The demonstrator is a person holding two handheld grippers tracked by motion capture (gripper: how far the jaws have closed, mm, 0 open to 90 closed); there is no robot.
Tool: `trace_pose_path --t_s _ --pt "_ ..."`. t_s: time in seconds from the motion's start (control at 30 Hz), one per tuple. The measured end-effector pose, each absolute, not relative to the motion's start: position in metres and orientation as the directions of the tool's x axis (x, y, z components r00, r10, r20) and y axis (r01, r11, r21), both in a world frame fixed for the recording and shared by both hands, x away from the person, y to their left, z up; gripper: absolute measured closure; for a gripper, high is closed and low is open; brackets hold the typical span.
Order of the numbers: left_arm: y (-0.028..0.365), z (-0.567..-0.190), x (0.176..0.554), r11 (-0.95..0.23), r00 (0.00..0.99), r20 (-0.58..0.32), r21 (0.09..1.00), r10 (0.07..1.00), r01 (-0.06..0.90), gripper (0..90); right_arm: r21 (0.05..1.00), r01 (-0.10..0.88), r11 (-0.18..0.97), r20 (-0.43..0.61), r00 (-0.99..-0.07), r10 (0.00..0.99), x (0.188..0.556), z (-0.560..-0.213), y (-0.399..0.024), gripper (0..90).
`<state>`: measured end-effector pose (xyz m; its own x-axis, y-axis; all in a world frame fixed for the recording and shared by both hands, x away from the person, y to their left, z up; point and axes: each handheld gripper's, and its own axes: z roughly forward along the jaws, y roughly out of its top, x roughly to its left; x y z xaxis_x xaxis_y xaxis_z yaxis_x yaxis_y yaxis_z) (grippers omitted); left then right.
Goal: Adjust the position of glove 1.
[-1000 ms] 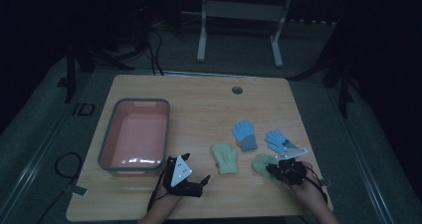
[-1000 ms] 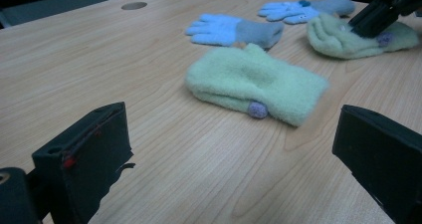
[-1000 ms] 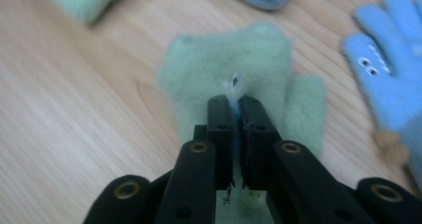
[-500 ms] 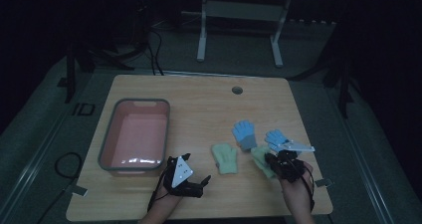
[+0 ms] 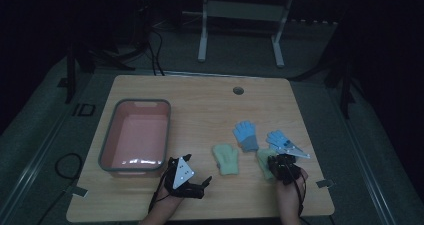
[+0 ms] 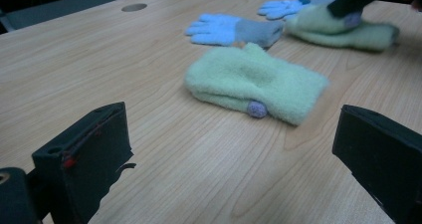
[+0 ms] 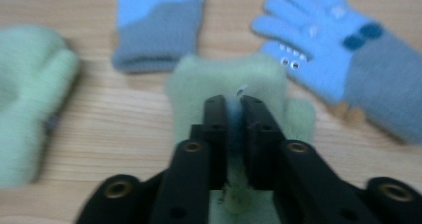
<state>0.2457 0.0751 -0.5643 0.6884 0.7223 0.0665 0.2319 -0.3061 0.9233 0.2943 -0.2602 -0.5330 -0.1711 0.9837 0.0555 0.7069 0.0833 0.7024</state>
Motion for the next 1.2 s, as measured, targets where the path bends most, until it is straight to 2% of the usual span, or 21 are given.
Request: trace_pose_path --t_s 0.13,0.27,0.33,0.5,0.77,0.9,1.1,1.2 --pt "0.075 -0.564 0.246 -0.307 0.691 0.064 0.923 0.72 0.234 2.2 0.688 0.718 0.103 0.054 -0.192 0.98 0.296 -0.542 -0.259 76.8" --pt "0.075 -0.564 0.246 -0.31 0.692 0.066 0.922 0.719 0.234 2.2 0.684 0.719 0.123 0.058 -0.222 0.973 0.296 -0.536 -0.262 69.2" --pt "0.075 -0.564 0.246 -0.311 0.694 0.065 0.921 0.718 0.236 2.2 0.69 0.706 0.159 0.026 -0.244 0.969 0.295 -0.53 -0.264 67.2" --pt "0.075 -0.564 0.246 -0.31 0.694 0.064 0.921 0.717 0.235 2.2 0.688 0.674 0.268 -0.016 -0.355 0.935 0.297 -0.519 -0.274 65.5" --pt "0.075 -0.564 0.246 -0.311 0.699 0.066 0.922 0.713 0.23 2.2 0.657 0.655 0.373 -0.003 -0.493 0.87 0.306 -0.521 -0.287 61.9" --pt "0.075 -0.564 0.244 -0.304 0.697 0.067 0.927 0.714 0.222 2.2 0.645 0.671 0.366 0.017 -0.491 0.871 0.307 -0.528 -0.286 62.0" --pt "0.073 -0.564 0.244 -0.319 0.697 0.079 0.922 0.712 0.221 2.2 0.655 0.657 0.373 -0.046 -0.457 0.888 0.3 -0.539 -0.28 63.7" --pt "0.073 -0.564 0.244 -0.32 0.697 0.08 0.921 0.713 0.222 2.2 0.665 0.633 0.396 -0.092 -0.456 0.885 0.296 -0.542 -0.275 72.1"
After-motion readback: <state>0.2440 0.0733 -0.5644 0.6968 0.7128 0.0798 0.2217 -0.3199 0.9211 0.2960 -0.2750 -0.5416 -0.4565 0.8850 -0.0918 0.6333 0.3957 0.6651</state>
